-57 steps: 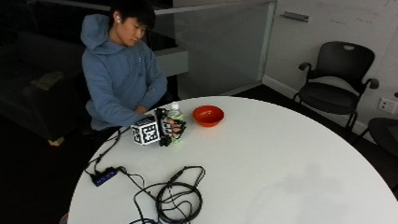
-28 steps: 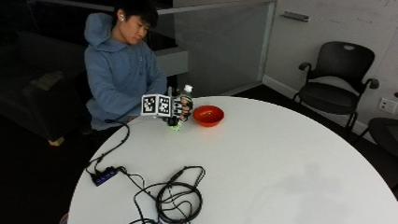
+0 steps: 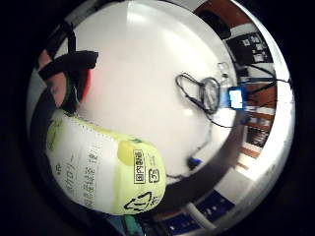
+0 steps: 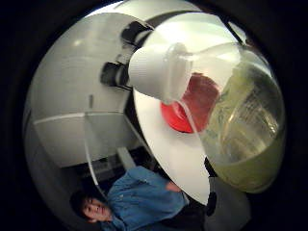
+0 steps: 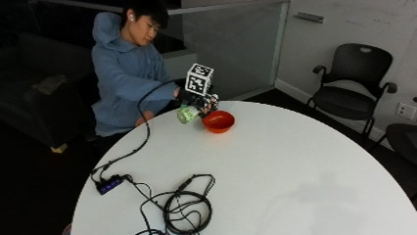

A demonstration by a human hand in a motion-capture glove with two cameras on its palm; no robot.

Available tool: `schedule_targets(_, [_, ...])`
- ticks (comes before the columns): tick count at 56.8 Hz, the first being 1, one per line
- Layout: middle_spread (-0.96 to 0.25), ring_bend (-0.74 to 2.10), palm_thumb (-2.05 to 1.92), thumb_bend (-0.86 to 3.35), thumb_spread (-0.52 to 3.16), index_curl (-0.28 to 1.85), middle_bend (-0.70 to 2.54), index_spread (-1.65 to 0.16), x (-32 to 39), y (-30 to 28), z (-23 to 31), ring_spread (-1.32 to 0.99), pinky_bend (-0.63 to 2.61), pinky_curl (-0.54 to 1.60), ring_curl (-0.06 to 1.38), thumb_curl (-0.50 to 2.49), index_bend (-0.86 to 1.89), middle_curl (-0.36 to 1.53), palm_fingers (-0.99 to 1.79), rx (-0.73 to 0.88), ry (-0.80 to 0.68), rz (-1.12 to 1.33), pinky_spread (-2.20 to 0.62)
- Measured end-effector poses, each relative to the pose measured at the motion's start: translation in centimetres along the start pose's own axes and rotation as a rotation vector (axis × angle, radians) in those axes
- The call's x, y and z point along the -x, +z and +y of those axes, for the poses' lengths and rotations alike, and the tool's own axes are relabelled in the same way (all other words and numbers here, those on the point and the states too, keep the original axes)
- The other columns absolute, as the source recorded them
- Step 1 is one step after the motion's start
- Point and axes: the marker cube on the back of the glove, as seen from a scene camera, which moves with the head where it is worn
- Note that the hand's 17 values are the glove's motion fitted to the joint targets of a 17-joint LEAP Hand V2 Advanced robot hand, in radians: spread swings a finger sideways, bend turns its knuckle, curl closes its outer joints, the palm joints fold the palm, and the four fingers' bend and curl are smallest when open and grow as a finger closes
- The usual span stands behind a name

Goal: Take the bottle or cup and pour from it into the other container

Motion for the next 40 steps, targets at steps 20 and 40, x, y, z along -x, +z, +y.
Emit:
schedule_targets(20, [-0.07,0.46,1.07,-0.04,0.11,0.30,0.35,-0.14,4.1,0.1,-2.5,-0.19,0.46,0.39,0.47,0.72,0.11,0.52,1.10,0.324,0.080,0.514,-0.22])
schedule_targets(40, [-0.08,0.45,1.05,-0.04,0.12,0.30,0.34,-0.14,6.3,1.2,-4.1,-0.20,0.47,0.40,0.48,0.73,0.11,0.53,1.10,0.396,0.167,0.564,-0.23])
